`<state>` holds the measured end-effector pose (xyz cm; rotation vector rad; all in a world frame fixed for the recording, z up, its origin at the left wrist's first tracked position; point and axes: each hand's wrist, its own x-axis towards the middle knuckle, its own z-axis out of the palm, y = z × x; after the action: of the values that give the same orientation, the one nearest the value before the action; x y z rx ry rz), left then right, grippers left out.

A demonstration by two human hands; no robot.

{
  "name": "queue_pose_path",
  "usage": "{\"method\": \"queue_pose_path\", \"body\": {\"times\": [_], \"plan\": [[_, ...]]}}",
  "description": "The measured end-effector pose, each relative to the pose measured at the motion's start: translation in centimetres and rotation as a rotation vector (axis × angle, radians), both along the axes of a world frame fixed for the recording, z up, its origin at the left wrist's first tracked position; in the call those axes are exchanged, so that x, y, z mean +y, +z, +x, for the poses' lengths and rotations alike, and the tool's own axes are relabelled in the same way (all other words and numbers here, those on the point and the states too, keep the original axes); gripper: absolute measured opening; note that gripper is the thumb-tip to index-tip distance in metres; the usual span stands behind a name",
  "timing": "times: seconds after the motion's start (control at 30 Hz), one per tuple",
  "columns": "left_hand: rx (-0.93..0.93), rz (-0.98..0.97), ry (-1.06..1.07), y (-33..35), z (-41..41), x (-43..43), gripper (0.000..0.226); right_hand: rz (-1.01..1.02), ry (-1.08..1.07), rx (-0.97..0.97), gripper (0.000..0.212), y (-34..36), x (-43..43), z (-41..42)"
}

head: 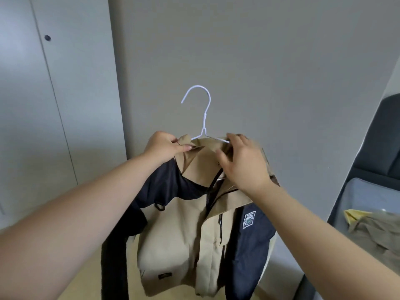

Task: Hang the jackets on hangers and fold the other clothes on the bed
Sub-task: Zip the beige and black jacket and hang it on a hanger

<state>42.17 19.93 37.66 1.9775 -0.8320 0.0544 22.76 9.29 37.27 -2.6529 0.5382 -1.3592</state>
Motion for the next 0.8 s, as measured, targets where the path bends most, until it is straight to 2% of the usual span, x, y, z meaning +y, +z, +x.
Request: {"method": "queue_pose_path", "body": {"times": [0.07, 0.1, 0.13, 0.2, 0.27, 0.33, 0.37, 0.4, 0.43, 0.47, 0.5, 0.53, 0.57, 0.6, 0.63, 0.67, 0.7, 0.73, 0.77, 0.8], "plan": [[0.126, 0.006, -0.039, -0.2, -0.4, -0.2, 0.039, 0.348, 0.083, 0.282, 0.030, 0.3, 0.7, 1.1], [0.220, 0.001, -0.052, -0.3, -0.6, -0.3, 0.043, 0.427, 0.095, 0.330, 0.035, 0.3, 0.7, 1.5], [0.329, -0.010, -0.052, -0.4, -0.7, -0.4, 0.056, 0.417, 0.089, 0.327, 0.038, 0.5, 0.8, 1.7], [0.501, -0.059, -0.043, -0.4, -0.8, -0.4, 0.079, 0.205, 0.025, 0.171, 0.033, 0.1, 1.6, 1.4], [0.595, -0.135, -0.052, 0.0, -1.0, -0.6, 0.079, -0.060, 0.041, -0.033, 0.020, -1.3, 3.3, 0.5], [0.657, -0.211, -0.090, 0.5, -1.7, -1.0, 0.066, -0.304, 0.131, 0.036, 0.008, -3.8, 5.1, -0.1], [0.659, -0.225, -0.113, 0.5, -2.1, -1.4, 0.057, -0.403, 0.185, 0.205, 0.015, -5.0, 5.8, -0.2], [0.627, -0.228, -0.137, 0.2, -2.6, -1.8, 0.048, -0.438, 0.232, 0.429, 0.022, -5.9, 6.3, -0.1], [0.560, -0.218, -0.152, -0.3, -3.0, -2.2, 0.039, -0.396, 0.249, 0.625, 0.020, -5.9, 6.3, 0.0], [0.478, -0.198, -0.159, -0.8, -3.3, -2.3, 0.032, -0.283, 0.275, 0.746, 0.012, -5.6, 5.4, 0.3], [0.392, -0.177, -0.159, -1.3, -3.3, -2.3, 0.027, -0.139, 0.331, 0.747, 0.015, -4.9, 4.4, 0.4], [0.319, -0.162, -0.155, -1.5, -3.3, -2.1, 0.022, -0.017, 0.383, 0.662, 0.023, -4.4, 3.4, 0.3], [0.264, -0.149, -0.154, -1.6, -3.0, -1.8, 0.017, 0.063, 0.375, 0.470, 0.025, -3.7, 2.4, 0.1], [0.228, -0.140, -0.159, -1.5, -2.8, -1.5, 0.015, 0.069, 0.307, 0.196, 0.021, -3.0, 0.9, 0.0], [0.198, -0.130, -0.165, -1.3, -2.5, -1.2, 0.022, 0.004, 0.170, -0.050, 0.016, -2.4, -1.0, -0.1], [0.158, -0.117, -0.164, -1.0, -2.3, -1.1, 0.034, -0.022, -0.026, -0.191, 0.019, -1.9, -2.9, -0.3], [0.115, -0.107, -0.158, -0.8, -2.1, -1.0, 0.043, 0.036, -0.206, -0.222, 0.031, -1.4, -4.8, -0.7], [0.072, -0.104, -0.149, -0.5, -2.0, -0.9, 0.050, 0.173, -0.326, -0.134, 0.045, -1.1, -6.7, -1.1], [0.036, -0.104, -0.146, -0.3, -1.9, -0.9, 0.053, 0.334, -0.380, -0.017, 0.053, -0.9, -8.4, -1.3], [0.004, -0.103, -0.143, -0.2, -1.8, -0.9, 0.055, 0.474, -0.386, 0.109, 0.051, -0.8, -9.4, -1.6]]}}
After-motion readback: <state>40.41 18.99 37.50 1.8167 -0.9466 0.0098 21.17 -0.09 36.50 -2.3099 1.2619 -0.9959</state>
